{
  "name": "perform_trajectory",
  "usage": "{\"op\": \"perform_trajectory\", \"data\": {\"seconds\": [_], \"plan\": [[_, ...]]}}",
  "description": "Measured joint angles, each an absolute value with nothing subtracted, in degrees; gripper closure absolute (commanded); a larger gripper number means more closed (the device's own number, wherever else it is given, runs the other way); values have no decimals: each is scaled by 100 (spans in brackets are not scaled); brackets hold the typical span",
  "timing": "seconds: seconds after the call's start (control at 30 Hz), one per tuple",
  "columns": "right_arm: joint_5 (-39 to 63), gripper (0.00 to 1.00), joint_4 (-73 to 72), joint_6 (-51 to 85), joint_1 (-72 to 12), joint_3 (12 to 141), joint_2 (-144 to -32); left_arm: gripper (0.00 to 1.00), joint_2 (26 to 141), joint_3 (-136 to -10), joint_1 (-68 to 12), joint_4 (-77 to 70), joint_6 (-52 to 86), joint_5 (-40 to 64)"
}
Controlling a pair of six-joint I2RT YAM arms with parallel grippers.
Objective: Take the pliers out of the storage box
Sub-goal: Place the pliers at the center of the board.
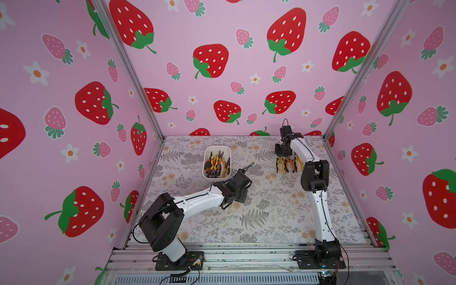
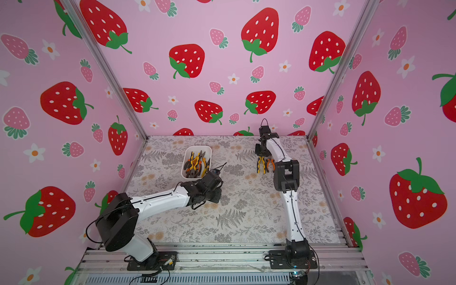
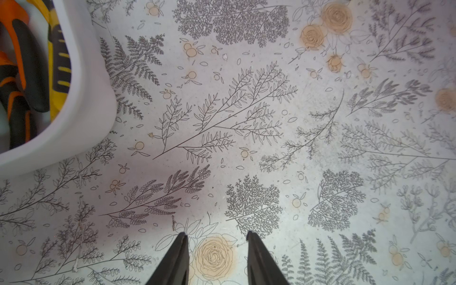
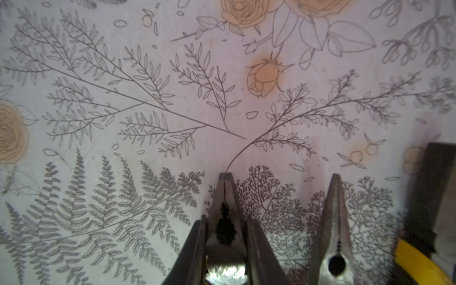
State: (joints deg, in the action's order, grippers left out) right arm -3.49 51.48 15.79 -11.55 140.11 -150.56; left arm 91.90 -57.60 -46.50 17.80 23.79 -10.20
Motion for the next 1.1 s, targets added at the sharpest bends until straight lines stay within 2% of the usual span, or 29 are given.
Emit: {"op": "perform_trajectory", "data": {"seconds": [0.7,0.93,1.1], "plan": [[-344,76,4995,1538,-1249,13963,-15054,59,9109,-5688,-4650,1776,2381,-1022],[-353,55,4976,1542,-1258,13952,-15054,57,9024,-5671,-4646,1776,2381,-1024],[-370,49,4952,1573,-1293,13854,-14977,57,8936,-5671,-4633,1798,2381,-1026]]}}
